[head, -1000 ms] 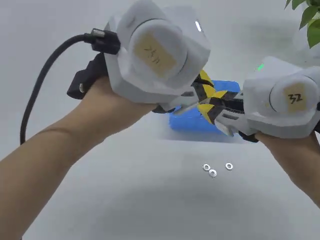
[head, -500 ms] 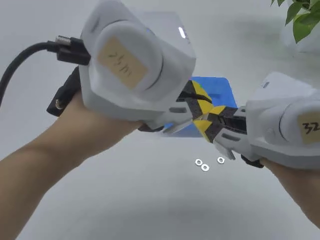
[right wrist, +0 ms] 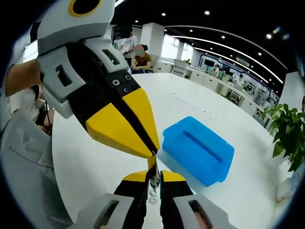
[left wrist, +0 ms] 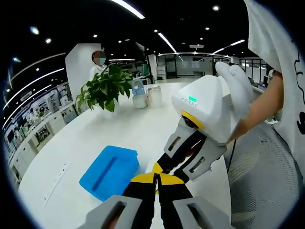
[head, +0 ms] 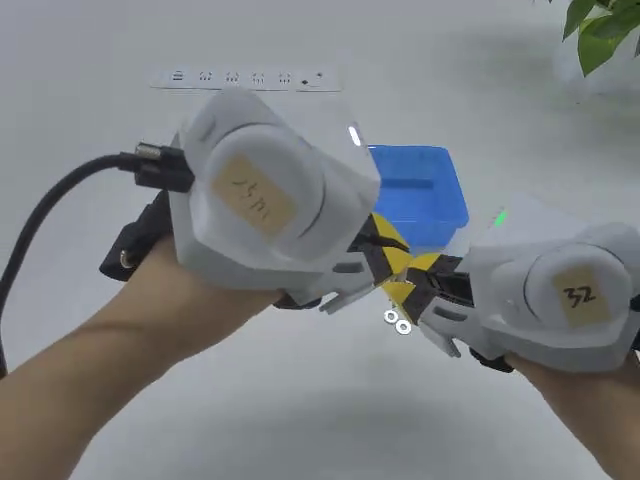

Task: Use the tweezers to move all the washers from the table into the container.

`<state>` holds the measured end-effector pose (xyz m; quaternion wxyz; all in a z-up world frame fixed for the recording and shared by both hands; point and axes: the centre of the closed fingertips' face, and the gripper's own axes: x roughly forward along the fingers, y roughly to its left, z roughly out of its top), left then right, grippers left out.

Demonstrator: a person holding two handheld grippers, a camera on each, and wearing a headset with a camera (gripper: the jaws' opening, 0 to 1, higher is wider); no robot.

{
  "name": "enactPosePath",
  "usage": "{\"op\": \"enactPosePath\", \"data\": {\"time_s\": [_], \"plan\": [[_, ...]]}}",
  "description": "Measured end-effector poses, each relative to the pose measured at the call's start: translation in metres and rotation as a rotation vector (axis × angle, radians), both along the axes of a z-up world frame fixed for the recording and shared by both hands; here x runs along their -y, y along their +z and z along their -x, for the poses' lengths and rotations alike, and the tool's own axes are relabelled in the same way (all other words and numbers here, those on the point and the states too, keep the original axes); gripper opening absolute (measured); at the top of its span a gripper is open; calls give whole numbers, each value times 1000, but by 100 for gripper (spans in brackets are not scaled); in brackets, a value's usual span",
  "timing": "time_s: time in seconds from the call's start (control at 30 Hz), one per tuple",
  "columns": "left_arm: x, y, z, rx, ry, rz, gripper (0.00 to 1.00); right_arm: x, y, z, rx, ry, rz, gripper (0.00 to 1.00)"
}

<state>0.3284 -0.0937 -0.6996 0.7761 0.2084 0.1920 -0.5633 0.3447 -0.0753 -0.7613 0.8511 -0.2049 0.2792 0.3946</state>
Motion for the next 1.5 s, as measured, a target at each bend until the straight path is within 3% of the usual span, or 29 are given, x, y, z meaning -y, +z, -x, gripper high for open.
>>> {"op": "enactPosePath", "data": {"time_s": [0.17,0.23,0.33,0.5,0.7,0.87,0.93,1.33,1.4,1.5], "plan": [[-1,-12,0,-7,-2,-35,0,-1,-14,1,-26,3,9,5],[-1,-11,-1,-4,6,-25,0,-1,-14,-1,-16,3,11,5],[-2,-11,-2,-17,17,-23,0,-1,-13,-3,-43,-10,-14,5],[-3,-11,0,-13,8,-31,0,-2,-15,-1,-23,28,19,5],[-2,-11,1,-18,0,-30,0,-1,-15,0,-35,29,23,3],[4,-9,6,25,-38,-56,0,1,-14,1,-27,27,34,3],[4,-9,6,22,-38,-57,0,2,-14,2,-40,24,25,3],[3,-2,3,11,-25,-20,0,3,-6,1,-14,26,38,3],[4,3,3,16,-24,-12,0,3,-2,0,-10,27,40,3],[5,15,-1,48,-25,-1,0,3,12,-7,22,26,38,3]]}}
